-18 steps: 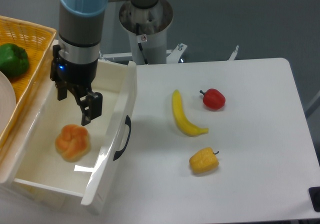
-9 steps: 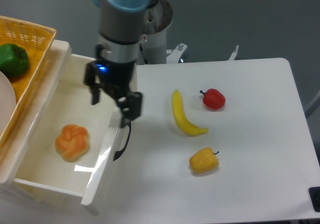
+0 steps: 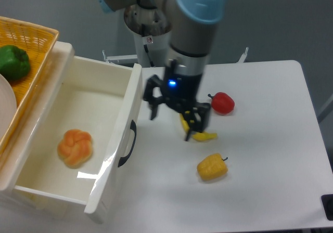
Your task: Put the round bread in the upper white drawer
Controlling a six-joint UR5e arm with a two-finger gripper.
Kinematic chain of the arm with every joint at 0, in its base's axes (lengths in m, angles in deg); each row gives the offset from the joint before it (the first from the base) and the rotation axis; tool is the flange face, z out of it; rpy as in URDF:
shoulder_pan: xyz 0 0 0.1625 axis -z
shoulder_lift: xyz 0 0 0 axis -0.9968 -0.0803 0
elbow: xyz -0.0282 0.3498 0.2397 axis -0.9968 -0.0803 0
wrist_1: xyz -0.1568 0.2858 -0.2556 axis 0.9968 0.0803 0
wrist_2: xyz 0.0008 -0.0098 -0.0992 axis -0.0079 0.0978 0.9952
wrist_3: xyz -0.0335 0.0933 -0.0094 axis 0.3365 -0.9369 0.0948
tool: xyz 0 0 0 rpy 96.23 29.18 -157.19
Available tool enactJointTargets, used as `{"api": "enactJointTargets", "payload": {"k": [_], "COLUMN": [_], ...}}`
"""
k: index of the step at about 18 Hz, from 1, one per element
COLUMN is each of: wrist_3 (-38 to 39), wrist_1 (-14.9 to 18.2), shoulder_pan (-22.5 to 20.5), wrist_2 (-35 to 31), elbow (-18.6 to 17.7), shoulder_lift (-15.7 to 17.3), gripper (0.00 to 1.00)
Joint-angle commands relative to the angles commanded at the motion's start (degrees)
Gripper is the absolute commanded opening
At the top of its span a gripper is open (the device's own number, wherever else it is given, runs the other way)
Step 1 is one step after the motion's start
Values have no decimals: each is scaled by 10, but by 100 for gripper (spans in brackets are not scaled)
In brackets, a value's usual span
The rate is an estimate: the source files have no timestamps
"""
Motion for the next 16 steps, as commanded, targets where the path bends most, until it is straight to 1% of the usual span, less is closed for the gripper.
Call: {"api": "enactJointTargets", "payload": {"k": [2,5,8,10,12,14,16], "wrist_3": [0,-3,-47,-81,-123,-176,-219], "wrist_1": [0,-1,-2,-4,-6,-9,-25], "shoulder_pan": [-11,-26,-32,-51,-57,-76,-77], "wrist_2": [-12,-72,-126,-131,-131,-130,-132], "elbow": [-5,-9,-8,-8,-5,-3,-5], "shoulder_lift": [-14,-39,-66,-79,-91,-107,-124], "gripper": [100,100,100,100,100,100,100]}}
